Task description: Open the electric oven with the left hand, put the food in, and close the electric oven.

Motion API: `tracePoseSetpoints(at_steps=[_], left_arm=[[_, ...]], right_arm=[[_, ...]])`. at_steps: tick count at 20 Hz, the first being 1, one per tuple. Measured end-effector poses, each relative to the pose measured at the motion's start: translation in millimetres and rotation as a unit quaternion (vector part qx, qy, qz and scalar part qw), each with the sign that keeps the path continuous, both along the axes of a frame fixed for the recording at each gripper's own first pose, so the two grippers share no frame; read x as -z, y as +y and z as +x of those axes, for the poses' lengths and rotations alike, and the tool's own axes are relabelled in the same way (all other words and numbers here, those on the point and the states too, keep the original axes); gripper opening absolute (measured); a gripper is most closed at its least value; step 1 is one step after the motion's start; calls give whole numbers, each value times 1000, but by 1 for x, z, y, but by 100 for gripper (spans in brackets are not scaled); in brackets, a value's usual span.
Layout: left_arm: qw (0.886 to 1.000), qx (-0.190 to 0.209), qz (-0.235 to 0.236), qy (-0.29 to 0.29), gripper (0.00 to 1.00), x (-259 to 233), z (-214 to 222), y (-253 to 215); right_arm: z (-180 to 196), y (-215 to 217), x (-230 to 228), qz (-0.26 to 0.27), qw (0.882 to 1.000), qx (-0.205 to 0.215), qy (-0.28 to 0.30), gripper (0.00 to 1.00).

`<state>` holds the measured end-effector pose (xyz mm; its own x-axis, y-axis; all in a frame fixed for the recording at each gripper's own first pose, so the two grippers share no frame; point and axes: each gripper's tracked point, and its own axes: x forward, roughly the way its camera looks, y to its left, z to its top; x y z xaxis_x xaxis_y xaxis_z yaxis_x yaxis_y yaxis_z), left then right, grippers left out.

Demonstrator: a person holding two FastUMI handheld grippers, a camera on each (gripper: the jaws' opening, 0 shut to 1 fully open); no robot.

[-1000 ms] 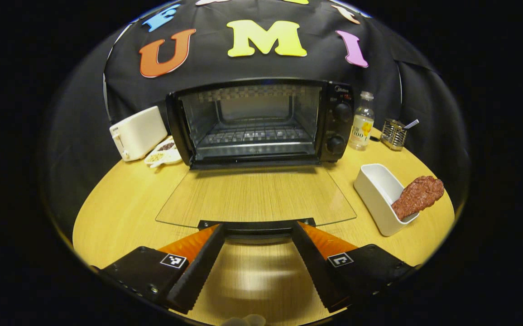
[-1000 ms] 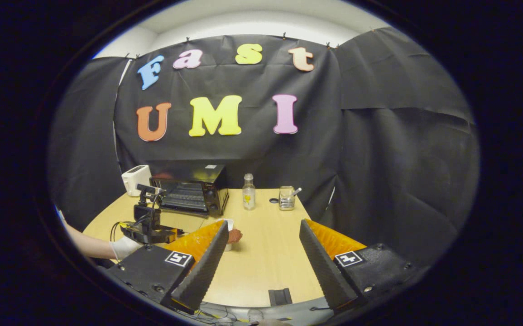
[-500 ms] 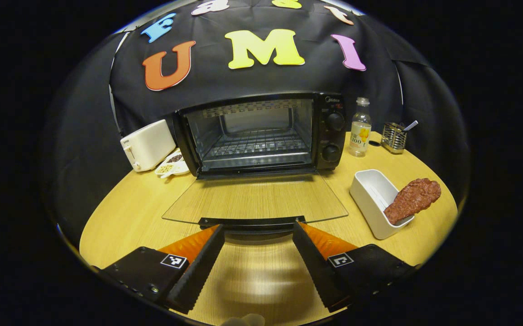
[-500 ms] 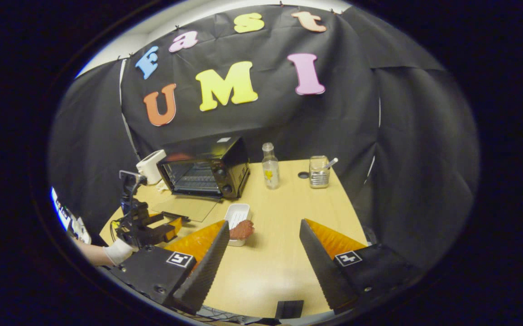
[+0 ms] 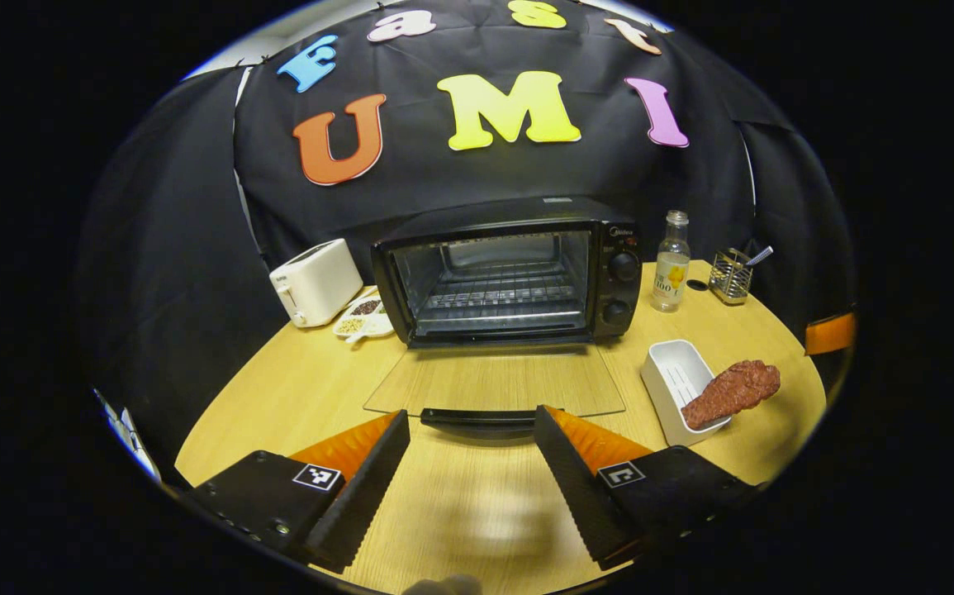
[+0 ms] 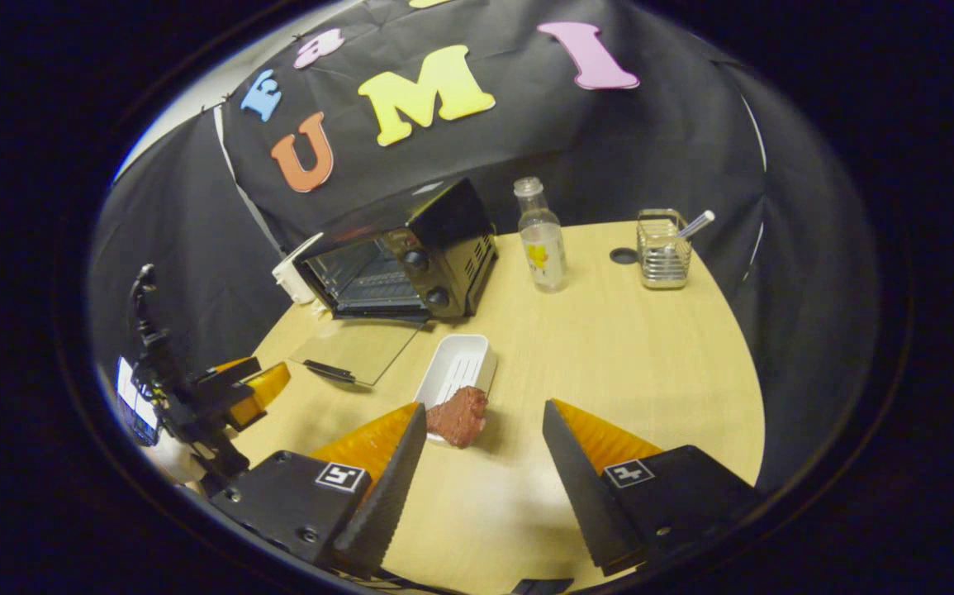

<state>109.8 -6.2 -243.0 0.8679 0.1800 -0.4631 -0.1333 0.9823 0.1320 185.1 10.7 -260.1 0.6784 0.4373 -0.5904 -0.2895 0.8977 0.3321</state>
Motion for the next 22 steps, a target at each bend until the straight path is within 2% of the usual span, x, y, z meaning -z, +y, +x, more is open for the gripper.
tracePoseSetpoints(at_steps=[1, 2, 3, 5, 7, 8, 9, 10, 12, 13, 14, 15, 19, 20, 22], left_arm=[[1000, -2, 0, -5, 97, -9, -2, -1], [1000, -4, -1, -13, 97, -21, -6, -3], [1000, -6, -5, -22, 97, -34, -8, -4], [999, -10, -8, -37, 97, -56, -15, -8], [999, -14, -8, -51, 97, -76, -23, -9], [998, -17, -9, -55, 97, -85, -28, -8], [998, -20, -10, -59, 97, -91, -33, -8], [998, -23, -10, -63, 97, -99, -37, -7], [997, -26, -10, -66, 97, -108, -43, -5], [997, -30, -14, -66, 97, -111, -47, -3], [997, -33, -18, -70, 97, -116, -49, -2], [996, -38, -19, -72, 97, -118, -51, 0], [996, -33, -24, -73, 97, -120, -52, 1], [997, -31, -23, -73, 97, -120, -51, 4], [997, -26, -30, -73, 97, -124, -51, 4]], right_arm=[[5, 3, 9, 6, 1000, -5, 13, 88], [7, 8, 17, 17, 999, -10, 29, 77], [10, 14, 25, 29, 998, -15, 47, 82], [13, 23, 38, 54, 995, -21, 79, 76], [12, 32, 48, 85, 990, -22, 110, 65], [10, 36, 55, 97, 987, -20, 127, 52], [11, 41, 59, 112, 983, -21, 144, 48], [13, 47, 59, 129, 980, -17, 153, 48], [17, 51, 57, 141, 977, -11, 159, 23], [19, 50, 59, 143, 977, -9, 157, 18], [20, 50, 60, 147, 976, -7, 158, 22], [19, 50, 61, 151, 975, -3, 163, 17], [20, 49, 52, 170, 971, 11, 166, 16], [21, 49, 45, 182, 970, 18, 163, 13], [23, 53, 30, 201, 967, 33, 152, 16]])
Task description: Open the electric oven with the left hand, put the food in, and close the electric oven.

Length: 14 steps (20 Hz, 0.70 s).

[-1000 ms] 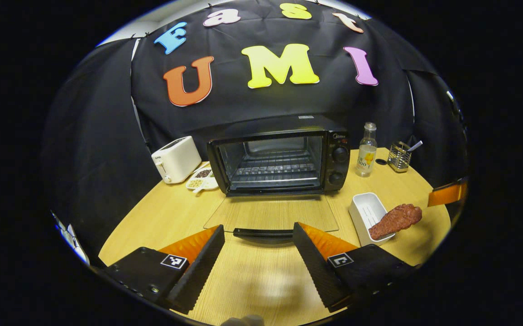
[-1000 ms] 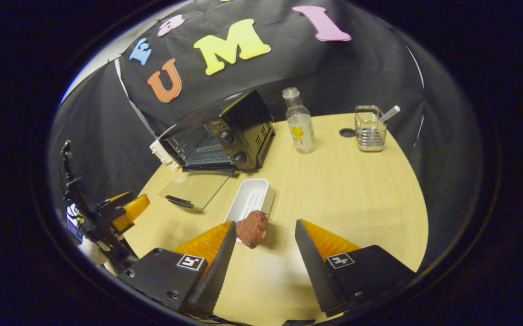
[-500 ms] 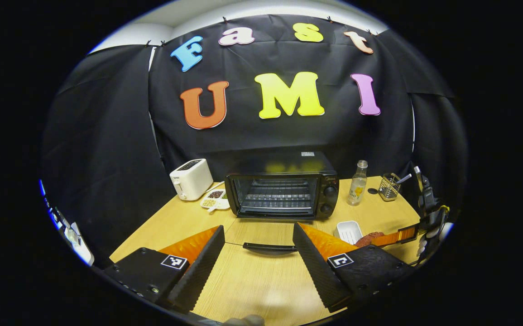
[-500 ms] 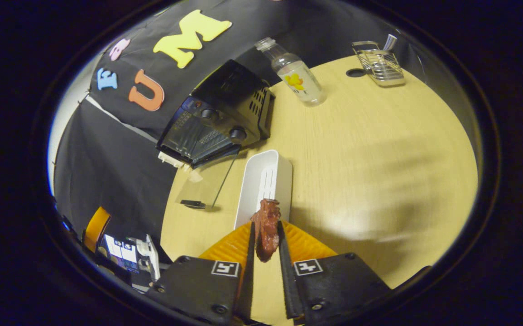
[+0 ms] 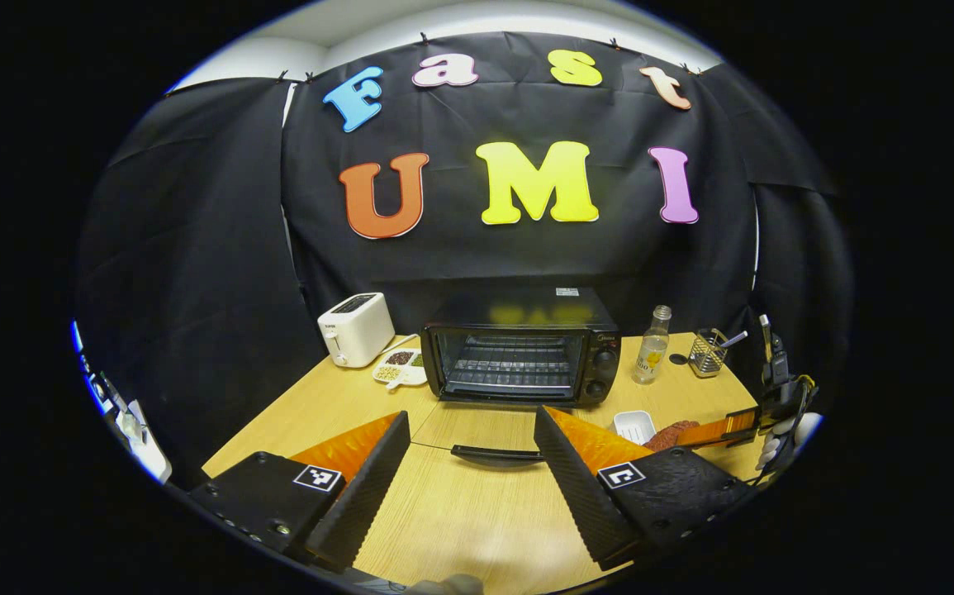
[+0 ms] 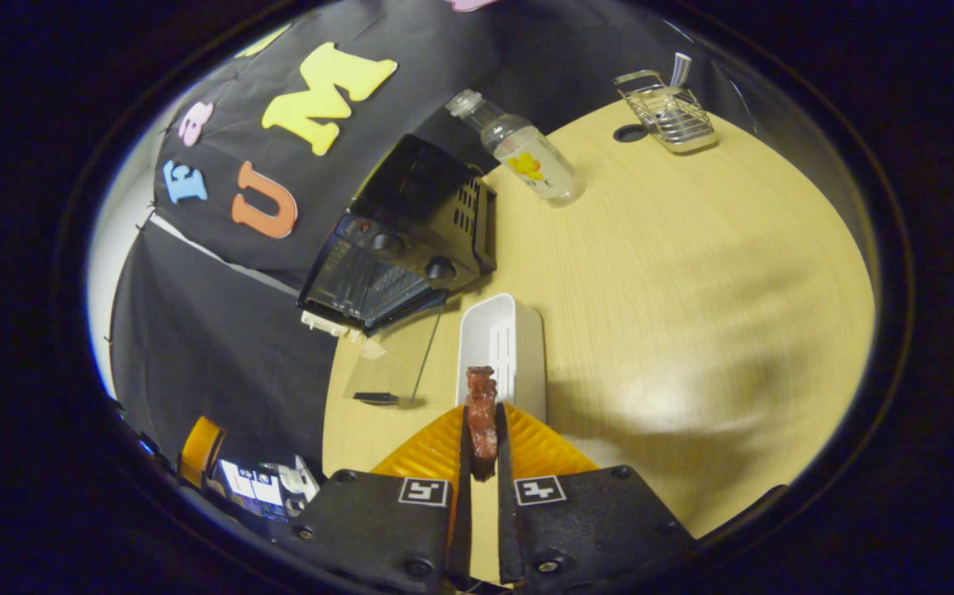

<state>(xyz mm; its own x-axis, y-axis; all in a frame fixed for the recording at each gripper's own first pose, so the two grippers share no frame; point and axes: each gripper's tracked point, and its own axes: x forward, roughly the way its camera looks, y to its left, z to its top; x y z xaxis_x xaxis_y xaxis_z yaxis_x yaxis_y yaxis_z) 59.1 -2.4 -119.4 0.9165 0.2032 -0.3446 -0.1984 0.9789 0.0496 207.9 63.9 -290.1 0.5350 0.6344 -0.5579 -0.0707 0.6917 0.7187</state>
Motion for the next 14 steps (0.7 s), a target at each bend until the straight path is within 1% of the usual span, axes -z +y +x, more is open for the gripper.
tracePoseSetpoints(at_steps=[3, 4, 5, 6, 7, 11, 14], left_arm=[[1000, 25, 2, -10, 97, -8, 7, 1], [999, 32, 7, -11, 97, -10, 10, 4], [999, 38, 10, -8, 97, -11, 12, 7], [999, 45, 10, -10, 97, -14, 14, 9], [999, 49, 10, -13, 97, -17, 16, 13], [997, 71, 22, -17, 97, -22, 15, 26], [996, 87, 24, -11, 97, -17, 11, 39]], right_arm=[[8, 19, -29, 29, 999, 24, -21, 16], [9, 28, -34, 30, 999, 26, -28, 16], [14, 38, -42, 30, 998, 34, -41, 12], [19, 48, -49, 31, 997, 41, -50, 16], [24, 61, -55, 37, 996, 51, -59, 16], [53, 117, -63, 66, 990, 105, -67, 16], [84, 159, -65, 98, 979, 163, -76, 16]])
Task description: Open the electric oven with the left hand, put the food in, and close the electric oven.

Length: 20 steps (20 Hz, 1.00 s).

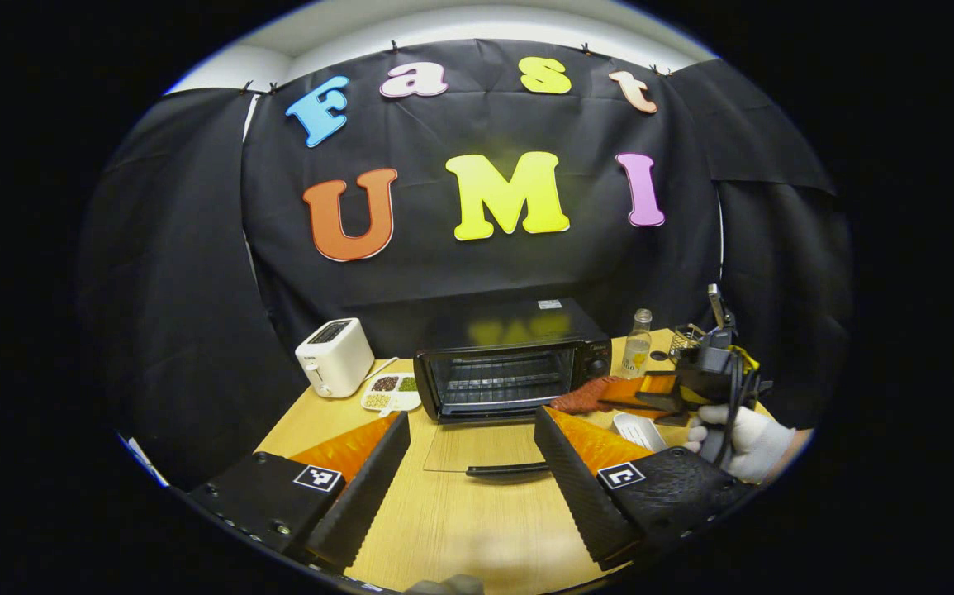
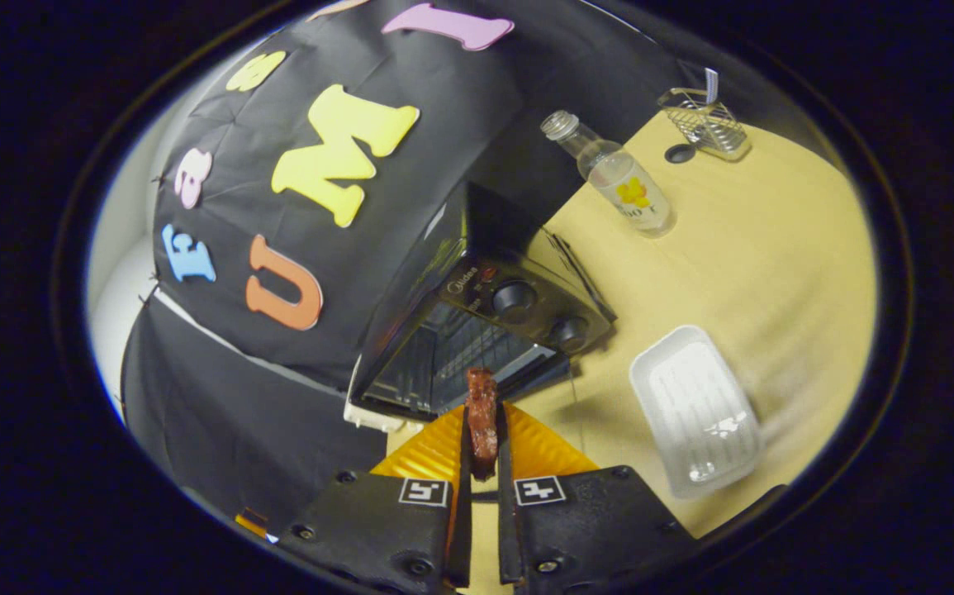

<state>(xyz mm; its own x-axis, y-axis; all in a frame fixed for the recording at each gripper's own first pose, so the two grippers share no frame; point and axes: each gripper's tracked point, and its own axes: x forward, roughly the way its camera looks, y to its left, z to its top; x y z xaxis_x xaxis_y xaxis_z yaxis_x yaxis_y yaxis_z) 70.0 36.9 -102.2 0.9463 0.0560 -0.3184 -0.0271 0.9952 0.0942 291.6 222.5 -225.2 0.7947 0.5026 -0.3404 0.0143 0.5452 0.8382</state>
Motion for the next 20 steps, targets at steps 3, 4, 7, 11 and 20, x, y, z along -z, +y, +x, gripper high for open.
tracePoseSetpoints(at_steps=[3, 4, 7, 11, 20], left_arm=[[1000, 6, 2, 7, 96, 6, 0, 21], [1000, 3, 2, 9, 97, 8, 1, 30], [1000, -3, 3, 13, 97, 11, 1, 48], [1000, -2, 2, 17, 97, 14, 2, 64], [999, -23, -11, 31, 97, 34, 4, 92]], right_arm=[[24, 40, 12, 6, 999, 30, -12, 16], [33, 50, 13, 13, 999, 43, -14, 12], [59, 74, 23, 46, 995, 92, -10, 16], [88, 95, 30, 76, 988, 134, -12, 16], [125, 110, 45, 49, 983, 177, -14, 16]])
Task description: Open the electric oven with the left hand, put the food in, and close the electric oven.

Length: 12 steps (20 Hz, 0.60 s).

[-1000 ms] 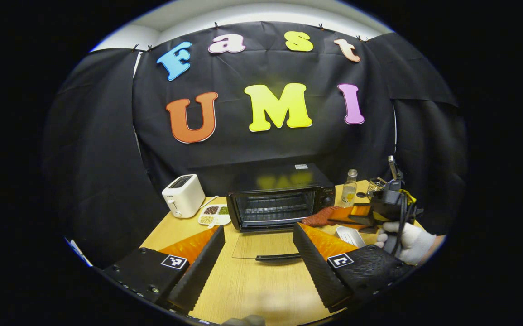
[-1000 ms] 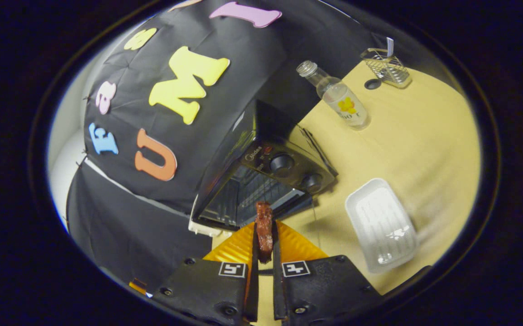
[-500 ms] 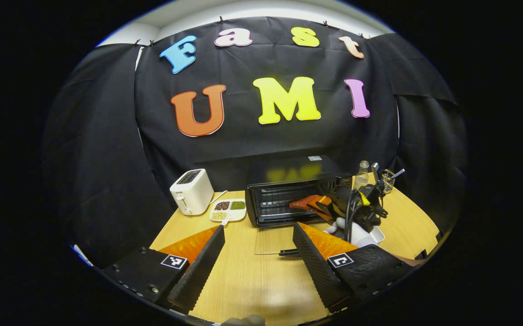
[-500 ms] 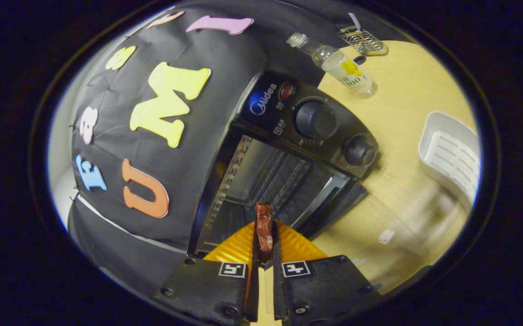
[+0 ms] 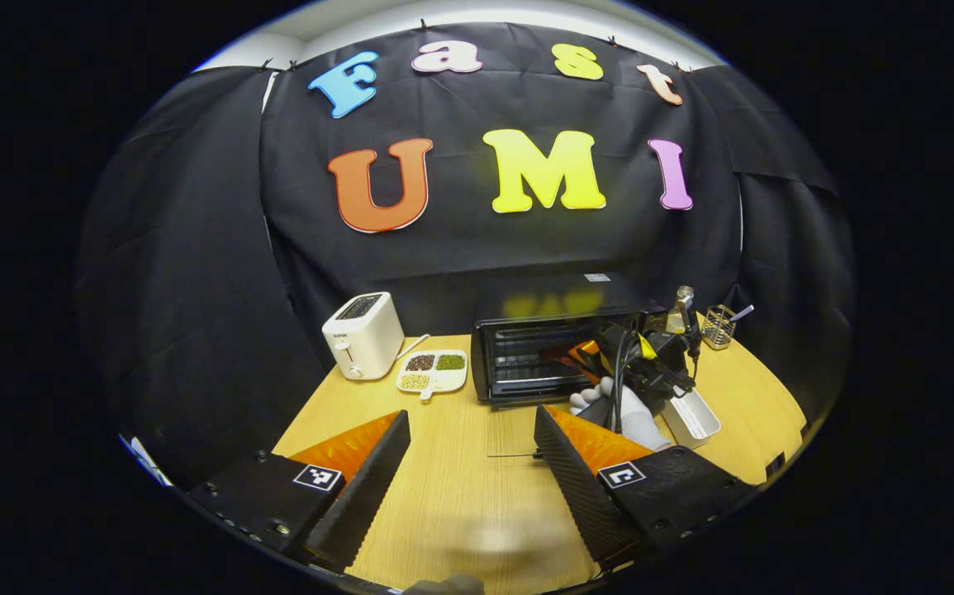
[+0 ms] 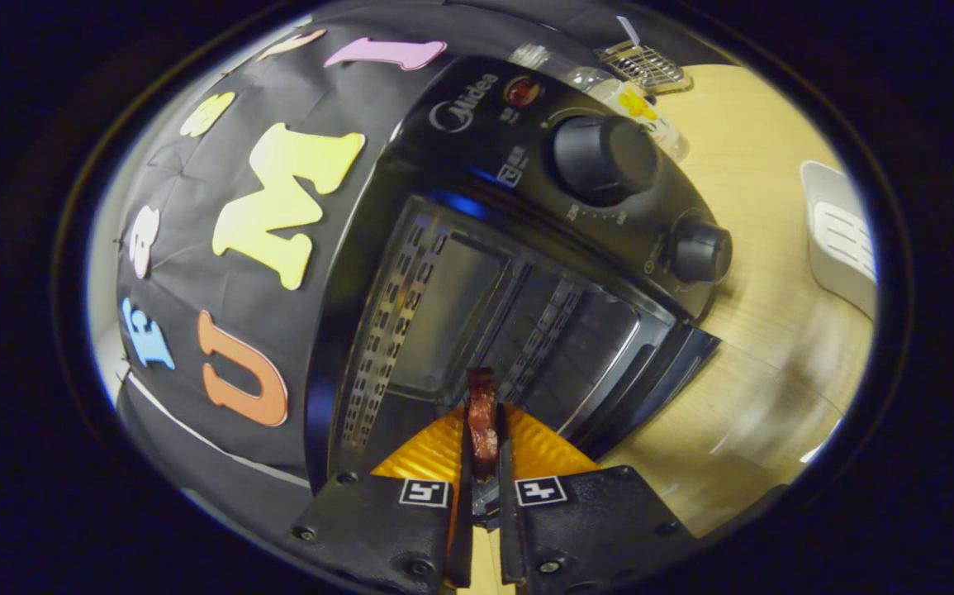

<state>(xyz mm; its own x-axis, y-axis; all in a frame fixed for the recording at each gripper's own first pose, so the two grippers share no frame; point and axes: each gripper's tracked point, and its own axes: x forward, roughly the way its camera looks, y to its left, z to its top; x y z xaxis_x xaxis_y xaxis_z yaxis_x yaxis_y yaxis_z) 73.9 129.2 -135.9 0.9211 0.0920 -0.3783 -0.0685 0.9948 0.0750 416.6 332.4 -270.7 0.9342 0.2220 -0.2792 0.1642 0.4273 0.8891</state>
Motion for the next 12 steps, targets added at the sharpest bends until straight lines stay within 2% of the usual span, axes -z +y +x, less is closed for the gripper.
tracePoseSetpoints(at_steps=[5, 8, 9, 10, 11, 12], left_arm=[[1000, -4, -8, 4, 97, 5, 1, 4], [1000, -4, -10, 2, 96, 5, 2, 4], [1000, -3, -11, 0, 97, 5, 2, 3], [1000, -4, -10, 2, 97, 6, 2, 4], [1000, -4, -12, 3, 97, 7, 3, 4], [1000, -6, -13, 3, 97, 7, 3, 5]], right_arm=[[5, 13, -4, -80, 996, -22, -13, 19], [4, 4, 2, -152, 988, -22, -8, 27], [4, 0, 3, -167, 986, -23, -8, 34], [3, -2, 4, -183, 983, -25, -7, 49], [1, -7, 5, -201, 979, -26, -4, 46], [1, -11, 5, -222, 975, -28, -6, 62]])
